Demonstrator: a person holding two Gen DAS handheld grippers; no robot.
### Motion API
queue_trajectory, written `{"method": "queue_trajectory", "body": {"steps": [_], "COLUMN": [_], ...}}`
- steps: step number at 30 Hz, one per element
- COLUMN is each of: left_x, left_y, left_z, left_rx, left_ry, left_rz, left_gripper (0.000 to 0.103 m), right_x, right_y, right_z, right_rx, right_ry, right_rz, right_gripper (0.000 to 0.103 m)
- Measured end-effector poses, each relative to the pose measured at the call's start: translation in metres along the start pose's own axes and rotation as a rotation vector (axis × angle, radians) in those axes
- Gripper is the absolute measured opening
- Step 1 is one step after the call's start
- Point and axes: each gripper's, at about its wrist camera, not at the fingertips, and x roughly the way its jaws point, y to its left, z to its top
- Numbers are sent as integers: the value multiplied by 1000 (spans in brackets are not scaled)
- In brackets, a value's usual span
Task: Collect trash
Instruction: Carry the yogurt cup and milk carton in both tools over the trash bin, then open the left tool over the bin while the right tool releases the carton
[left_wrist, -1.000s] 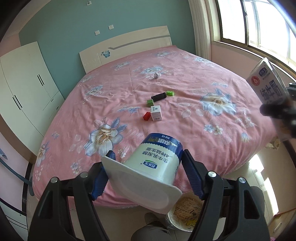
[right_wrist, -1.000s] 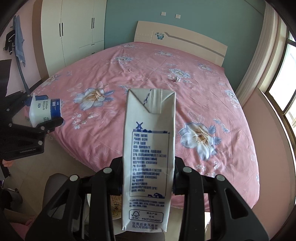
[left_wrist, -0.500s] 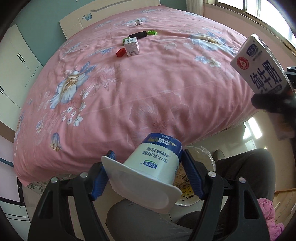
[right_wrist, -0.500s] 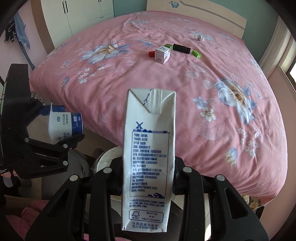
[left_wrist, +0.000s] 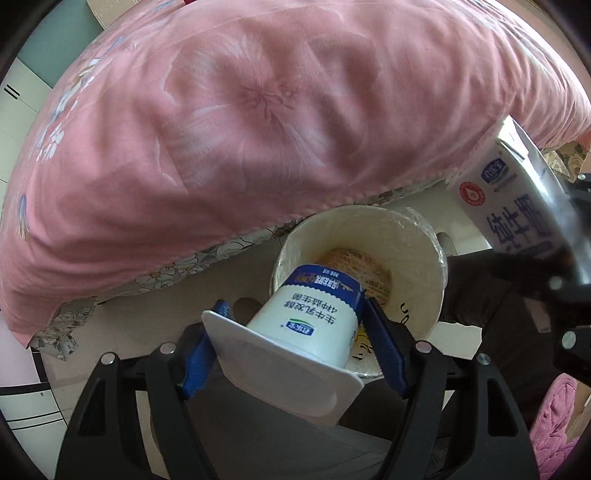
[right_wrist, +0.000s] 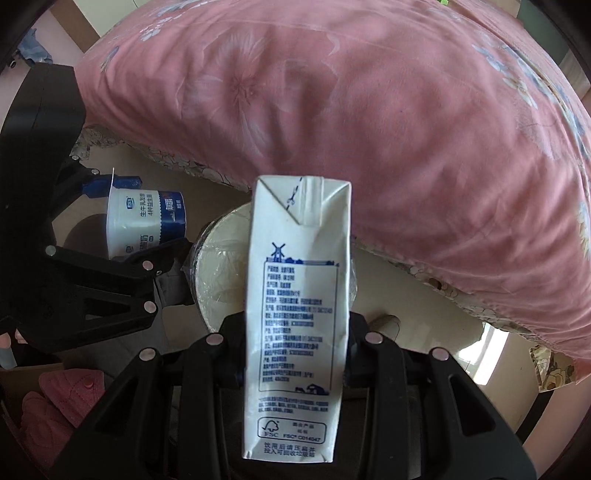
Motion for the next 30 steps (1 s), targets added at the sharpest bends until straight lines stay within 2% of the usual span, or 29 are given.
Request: {"method": "queue_trajectory", "body": {"steps": [10, 16, 20, 27, 29, 30], "left_x": [82, 124, 149, 174, 175, 175], "left_y": [-15, -23, -18, -13, -9, -7], "left_z": [-4, 4, 9, 15, 15, 16], "left_rx": [-24, -55, -105, -126, -139, -143], "left_ry": [132, 188, 235, 271, 272, 275], "left_rz": [-33, -34, -52, -78, -81, -79], "left_gripper": [75, 75, 75, 76, 77, 77], "right_x": [97, 142, 163, 185, 187, 185], "right_y": [-15, -27, -29, -33, -35, -36], "right_z": [-15, -9, -6, 2, 2, 0], "right_rx": [127, 191, 209, 191, 191, 199], "right_ry": [144, 179, 195, 218, 221, 221], "right_rz": [57, 88, 93, 114, 121, 122], "right_gripper": [37, 37, 37, 37, 40, 45]}}
